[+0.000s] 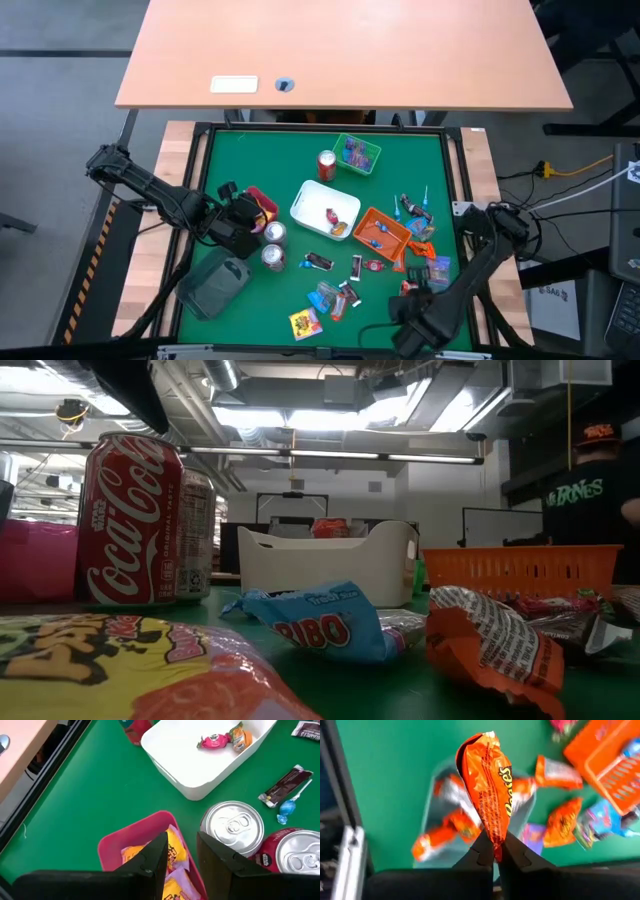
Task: Sort candy
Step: Put the orange chocolate into the blue bin, then put the yellow candy into the red bin, then put the blue candy into the green bin
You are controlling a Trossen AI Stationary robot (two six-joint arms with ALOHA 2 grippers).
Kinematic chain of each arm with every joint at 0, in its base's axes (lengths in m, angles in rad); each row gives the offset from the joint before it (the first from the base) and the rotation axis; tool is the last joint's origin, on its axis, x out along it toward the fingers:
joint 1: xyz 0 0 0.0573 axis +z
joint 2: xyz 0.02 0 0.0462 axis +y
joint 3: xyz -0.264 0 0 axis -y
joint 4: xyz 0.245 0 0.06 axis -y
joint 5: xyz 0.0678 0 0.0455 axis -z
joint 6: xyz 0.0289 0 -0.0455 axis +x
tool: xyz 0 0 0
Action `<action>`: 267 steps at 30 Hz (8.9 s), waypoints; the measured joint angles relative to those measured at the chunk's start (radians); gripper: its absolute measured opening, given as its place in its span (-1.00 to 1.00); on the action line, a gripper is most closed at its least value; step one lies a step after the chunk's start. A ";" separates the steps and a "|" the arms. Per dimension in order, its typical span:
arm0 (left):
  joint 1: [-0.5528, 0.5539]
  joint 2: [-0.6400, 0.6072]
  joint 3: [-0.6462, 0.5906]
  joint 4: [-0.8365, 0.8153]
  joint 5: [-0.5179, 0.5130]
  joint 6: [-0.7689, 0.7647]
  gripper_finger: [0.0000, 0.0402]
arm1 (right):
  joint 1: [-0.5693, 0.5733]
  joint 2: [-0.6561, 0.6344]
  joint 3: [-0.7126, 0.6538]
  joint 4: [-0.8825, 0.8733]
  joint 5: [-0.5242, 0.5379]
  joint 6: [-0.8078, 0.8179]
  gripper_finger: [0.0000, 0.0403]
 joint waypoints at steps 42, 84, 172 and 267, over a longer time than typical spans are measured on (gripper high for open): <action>-0.169 0.461 0.001 1.068 0.317 0.117 -0.40 | 0.169 -0.047 -0.142 -0.023 -0.085 0.072 -0.23; -0.299 0.764 0.001 1.066 0.259 0.132 -0.72 | 0.062 -0.076 -0.150 -0.021 0.263 -0.265 -0.23; -0.030 0.008 -0.314 0.026 0.149 -0.531 -0.53 | -0.506 -0.930 -1.004 0.450 0.142 -0.539 -0.23; -0.030 0.008 -0.316 0.181 0.085 -0.523 -0.51 | -0.690 -0.760 -0.703 0.488 0.517 -0.542 -0.99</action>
